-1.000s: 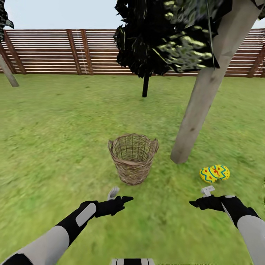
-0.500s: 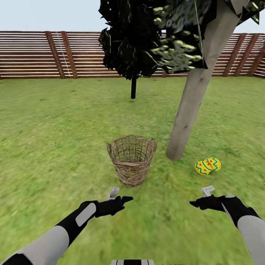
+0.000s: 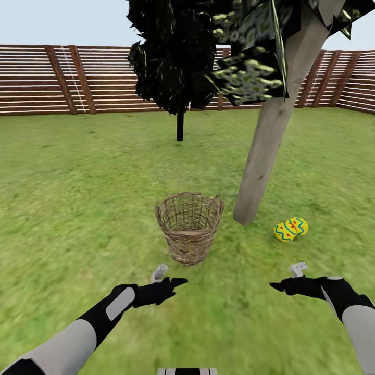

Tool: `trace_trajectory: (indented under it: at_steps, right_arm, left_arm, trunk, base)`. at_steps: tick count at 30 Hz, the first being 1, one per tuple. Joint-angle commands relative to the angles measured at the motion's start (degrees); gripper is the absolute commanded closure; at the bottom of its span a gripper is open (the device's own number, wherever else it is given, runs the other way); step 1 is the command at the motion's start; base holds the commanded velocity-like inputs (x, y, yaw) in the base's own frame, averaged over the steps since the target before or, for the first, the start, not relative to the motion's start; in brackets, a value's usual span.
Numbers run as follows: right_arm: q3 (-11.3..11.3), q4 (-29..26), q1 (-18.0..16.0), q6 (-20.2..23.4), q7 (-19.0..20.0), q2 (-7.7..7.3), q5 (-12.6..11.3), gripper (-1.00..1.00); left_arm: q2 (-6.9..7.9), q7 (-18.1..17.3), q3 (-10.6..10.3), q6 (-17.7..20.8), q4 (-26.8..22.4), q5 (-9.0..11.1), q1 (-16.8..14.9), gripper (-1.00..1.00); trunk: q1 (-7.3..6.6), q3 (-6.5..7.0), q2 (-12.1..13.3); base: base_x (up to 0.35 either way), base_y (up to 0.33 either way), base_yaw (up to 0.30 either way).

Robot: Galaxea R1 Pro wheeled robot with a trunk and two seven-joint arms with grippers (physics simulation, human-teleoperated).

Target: Take the three Easter eggs out of the wicker basket on the lawn in the garden, then place them on the lawn next to a single tree (choose any tree) so that all three eggs are next to the same tree and none are left in the basket.

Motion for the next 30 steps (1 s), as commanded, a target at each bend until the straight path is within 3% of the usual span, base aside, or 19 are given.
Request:
trace_trajectory:
  at_steps: [1,3,6,7,9,11,14,18,21,24,26,30]
  right_arm:
    - [-1.27,-0.12,-0.04,0.57,2.41,-0.23,0.2,-1.0]
    - [-2.31,-0.21,-0.04,1.8,7.16,-0.77,0.22,-1.0]
    - [-3.25,-2.51,-0.17,8.78,17.73,-1.29,0.28,-1.0]
    - [-3.43,-5.99,-0.19,12.03,21.73,-1.23,0.29,-1.0]
    - [-3.57,-12.79,-0.2,16.11,24.95,-1.08,0.29,-1.0]
    - [-3.59,-21.64,-0.17,21.6,26.57,-0.89,0.26,-1.0]
    - [-3.58,-28.26,-0.14,26.85,27.15,-0.35,0.26,-1.0]
    - [-3.58,-37.41,-0.13,33.45,27.4,1.84,0.29,-1.0]
    - [-3.54,-43.76,-0.12,39.79,27.48,2.8,0.29,-1.0]
    - [-3.35,-48.97,-0.06,45.12,27.49,3.56,0.35,-1.0]
    - [-3.18,-51.11,-0.04,46.68,27.46,5.52,0.43,-1.0]
    - [-1.34,-53.47,-0.17,47.45,27.42,9.87,0.43,-1.0]
  left_arm:
    - [0.15,-0.08,-0.27,0.08,0.0,0.35,-0.05,-1.0]
    - [0.78,-0.08,-0.24,0.1,-0.13,0.39,-0.05,-1.0]
    - [1.77,-0.14,0.36,0.15,-0.55,0.46,-0.07,-1.0]
    - [2.37,-0.15,1.3,0.16,-0.67,0.45,-0.1,-1.0]
    - [3.5,-0.15,3.87,0.16,-0.79,0.49,-0.13,-1.0]
    - [4.3,-0.09,8.19,0.17,-1.05,0.29,-0.18,-1.0]
    - [4.65,0.04,11.41,0.17,-2.62,-0.07,-0.45,-1.0]
    - [5.07,0.5,13.07,0.17,-9.36,-0.4,-0.64,-1.0]
    - [7.45,0.46,14.25,0.24,-15.27,-0.26,-0.66,-1.0]
    - [9.11,0.29,16.73,0.79,-18.57,0.12,-0.67,-1.0]
    - [9.6,0.27,19.23,0.96,-19.44,0.05,-0.67,-1.0]
    - [10.58,0.4,21.93,0.96,-19.35,-0.4,-0.62,-1.0]
  trunk:
    - [-0.01,-0.05,-0.02]
    - [-0.01,-0.05,-0.02]
    - [-0.01,-0.05,-0.02]
    - [-0.01,-0.05,-0.02]
    - [-0.01,-0.05,-0.02]
    - [-0.01,-0.05,-0.02]
    - [-0.01,-0.05,-0.02]
    - [-0.01,-0.05,-0.02]
    - [-0.01,-0.05,-0.02]
    - [-0.01,-0.05,-0.02]
    - [-0.01,-0.05,-0.02]
    - [-0.01,-0.05,-0.02]
  base:
    - [0.0,0.019,-0.003]
    - [0.0,0.01,-0.002]
    - [0.0,0.003,0.0]
    - [0.0,0.0,0.0]
    - [0.0,0.0,0.0]
    - [0.0,0.0,0.0]
    - [0.0,0.0,0.0]
    - [0.0,0.0,0.0]
    - [0.0,0.0,0.0]
    - [0.0,0.0,0.0]
    - [0.0,0.0,0.0]
    - [0.0,0.0,0.0]
